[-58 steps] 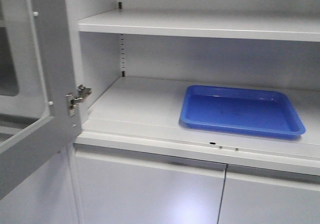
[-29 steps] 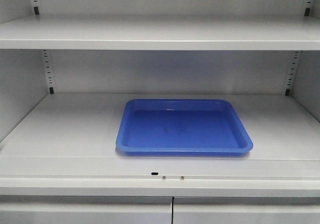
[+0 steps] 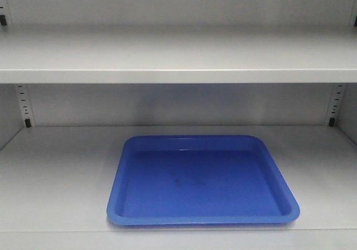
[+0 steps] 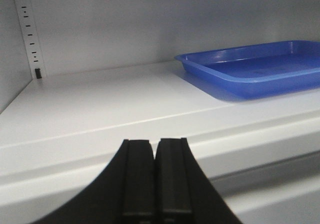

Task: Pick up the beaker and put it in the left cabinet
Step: 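Hold the beaker while the base approaches the blue tray shelf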

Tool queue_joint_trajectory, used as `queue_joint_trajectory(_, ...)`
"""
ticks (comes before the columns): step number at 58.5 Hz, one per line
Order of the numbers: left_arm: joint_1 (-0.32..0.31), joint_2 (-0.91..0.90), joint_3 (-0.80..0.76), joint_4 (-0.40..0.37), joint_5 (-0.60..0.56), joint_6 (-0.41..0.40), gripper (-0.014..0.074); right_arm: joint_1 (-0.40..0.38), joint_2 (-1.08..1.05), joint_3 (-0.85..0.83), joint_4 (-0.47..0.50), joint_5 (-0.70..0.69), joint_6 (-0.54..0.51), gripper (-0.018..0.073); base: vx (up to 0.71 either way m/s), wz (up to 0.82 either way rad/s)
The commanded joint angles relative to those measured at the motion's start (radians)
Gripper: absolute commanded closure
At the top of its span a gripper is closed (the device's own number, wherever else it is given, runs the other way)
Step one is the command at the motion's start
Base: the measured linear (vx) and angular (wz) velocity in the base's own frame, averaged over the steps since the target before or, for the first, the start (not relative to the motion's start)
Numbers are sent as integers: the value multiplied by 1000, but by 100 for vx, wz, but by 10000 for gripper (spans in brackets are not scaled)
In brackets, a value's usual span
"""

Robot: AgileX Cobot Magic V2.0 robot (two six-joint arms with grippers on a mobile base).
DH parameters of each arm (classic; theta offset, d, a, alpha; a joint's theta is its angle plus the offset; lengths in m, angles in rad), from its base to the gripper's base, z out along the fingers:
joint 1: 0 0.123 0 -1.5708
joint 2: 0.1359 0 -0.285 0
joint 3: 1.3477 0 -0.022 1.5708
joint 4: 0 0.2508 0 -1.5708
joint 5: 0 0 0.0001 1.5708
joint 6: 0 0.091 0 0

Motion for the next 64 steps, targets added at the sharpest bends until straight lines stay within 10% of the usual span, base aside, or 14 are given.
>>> queue_joint_trajectory(1, -4, -18, 16, -8, -84, -3, 595, -2, 4, -30, -27, -71, -1, 565, 26, -5)
queue_joint_trajectory(64, -4, -18, 16, -8, -84, -3, 595, -2, 4, -30, 6, -93, 6, 565, 6, -3)
